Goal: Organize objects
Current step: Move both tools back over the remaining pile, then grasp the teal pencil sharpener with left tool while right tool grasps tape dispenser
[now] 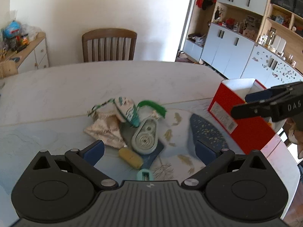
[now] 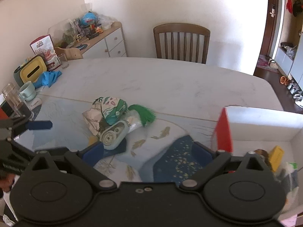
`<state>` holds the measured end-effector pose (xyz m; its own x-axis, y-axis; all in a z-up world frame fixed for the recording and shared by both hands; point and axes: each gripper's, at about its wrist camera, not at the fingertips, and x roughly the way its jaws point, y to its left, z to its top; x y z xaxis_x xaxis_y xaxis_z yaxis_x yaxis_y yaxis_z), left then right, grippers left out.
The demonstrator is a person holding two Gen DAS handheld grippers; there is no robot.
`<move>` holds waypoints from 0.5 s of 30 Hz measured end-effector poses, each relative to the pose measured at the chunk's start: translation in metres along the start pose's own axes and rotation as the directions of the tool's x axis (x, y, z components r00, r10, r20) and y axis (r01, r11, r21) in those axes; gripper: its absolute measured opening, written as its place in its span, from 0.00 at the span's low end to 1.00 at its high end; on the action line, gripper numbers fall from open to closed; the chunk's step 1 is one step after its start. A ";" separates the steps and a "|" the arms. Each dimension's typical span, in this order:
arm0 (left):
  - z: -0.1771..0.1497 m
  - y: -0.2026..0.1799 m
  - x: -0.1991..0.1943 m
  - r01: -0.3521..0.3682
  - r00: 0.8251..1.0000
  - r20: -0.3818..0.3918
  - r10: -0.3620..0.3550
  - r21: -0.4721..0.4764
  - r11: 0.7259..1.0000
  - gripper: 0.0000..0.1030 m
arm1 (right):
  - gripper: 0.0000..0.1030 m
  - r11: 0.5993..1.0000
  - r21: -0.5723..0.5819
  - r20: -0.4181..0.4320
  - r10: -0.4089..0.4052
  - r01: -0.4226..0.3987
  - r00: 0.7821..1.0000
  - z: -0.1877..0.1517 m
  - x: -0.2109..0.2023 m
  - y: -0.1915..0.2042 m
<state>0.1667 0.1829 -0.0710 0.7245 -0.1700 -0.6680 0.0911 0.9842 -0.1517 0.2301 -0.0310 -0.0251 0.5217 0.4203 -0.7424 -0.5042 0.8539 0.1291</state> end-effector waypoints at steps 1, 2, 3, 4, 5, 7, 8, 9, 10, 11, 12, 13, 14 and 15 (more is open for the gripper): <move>-0.004 0.003 0.003 0.007 1.000 -0.008 -0.007 -0.007 1.000 1.00 | 0.95 1.000 0.004 -0.003 0.000 0.000 1.000 0.001 0.005 0.002; -0.007 0.005 0.007 0.013 1.000 -0.018 -0.013 -0.016 1.000 1.00 | 0.94 1.000 0.006 -0.003 -0.003 0.003 1.000 0.002 0.010 0.005; -0.010 0.007 0.010 0.016 1.000 -0.025 -0.017 -0.021 1.000 1.00 | 0.94 1.000 0.007 -0.002 -0.009 0.009 1.000 0.003 0.014 0.008; -0.014 0.008 0.014 0.014 0.999 -0.032 -0.015 -0.019 1.000 1.00 | 0.94 1.000 0.009 -0.003 -0.014 0.014 1.000 0.003 0.019 0.010; -0.018 0.009 0.018 0.009 0.999 -0.039 -0.009 -0.013 1.000 1.00 | 0.94 1.000 0.011 -0.008 -0.012 0.012 1.000 0.004 0.023 0.012; -0.024 0.011 0.024 -0.002 0.999 -0.046 0.002 -0.006 1.000 1.00 | 0.93 1.000 0.014 -0.022 -0.015 0.015 1.000 0.005 0.035 0.017; -0.027 0.012 0.028 -0.008 0.999 -0.052 0.007 -0.008 1.000 1.00 | 0.93 1.000 0.015 -0.030 -0.017 0.017 0.999 0.006 0.040 0.019; -0.030 0.014 0.031 -0.012 0.998 -0.059 0.011 -0.013 1.000 1.00 | 0.93 1.000 0.015 -0.039 -0.017 0.018 0.999 0.006 0.046 0.021; -0.033 0.015 0.034 -0.015 0.998 -0.064 0.014 -0.013 1.000 1.00 | 0.93 1.000 0.017 -0.045 -0.019 0.020 0.999 0.007 0.051 0.023; -0.035 0.015 0.037 -0.020 0.998 -0.068 0.020 -0.010 1.000 1.00 | 0.93 1.000 0.019 -0.054 -0.020 0.021 0.998 0.008 0.057 0.025; -0.038 0.014 0.040 -0.026 0.997 -0.071 0.026 -0.002 1.000 1.00 | 0.93 1.000 0.020 -0.062 -0.021 0.023 0.998 0.008 0.062 0.027; -0.040 0.014 0.043 -0.031 0.997 -0.075 0.032 0.005 0.999 1.00 | 0.93 0.999 0.020 -0.071 -0.028 0.029 0.997 0.009 0.069 0.030; -0.041 0.013 0.045 -0.037 0.996 -0.080 0.038 0.013 0.999 1.00 | 0.93 0.999 0.023 -0.077 -0.031 0.033 0.997 0.010 0.074 0.032; -0.043 0.012 0.048 -0.040 0.996 -0.084 0.041 0.019 0.999 1.00 | 0.93 0.999 0.032 -0.086 -0.032 0.035 0.996 0.012 0.080 0.034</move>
<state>0.1733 0.1842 -0.1358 0.6680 -0.1326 -0.7323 0.0753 0.9910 -0.1107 0.2630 0.0355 -0.0723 0.4770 0.3646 -0.7997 -0.4629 0.8777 0.1241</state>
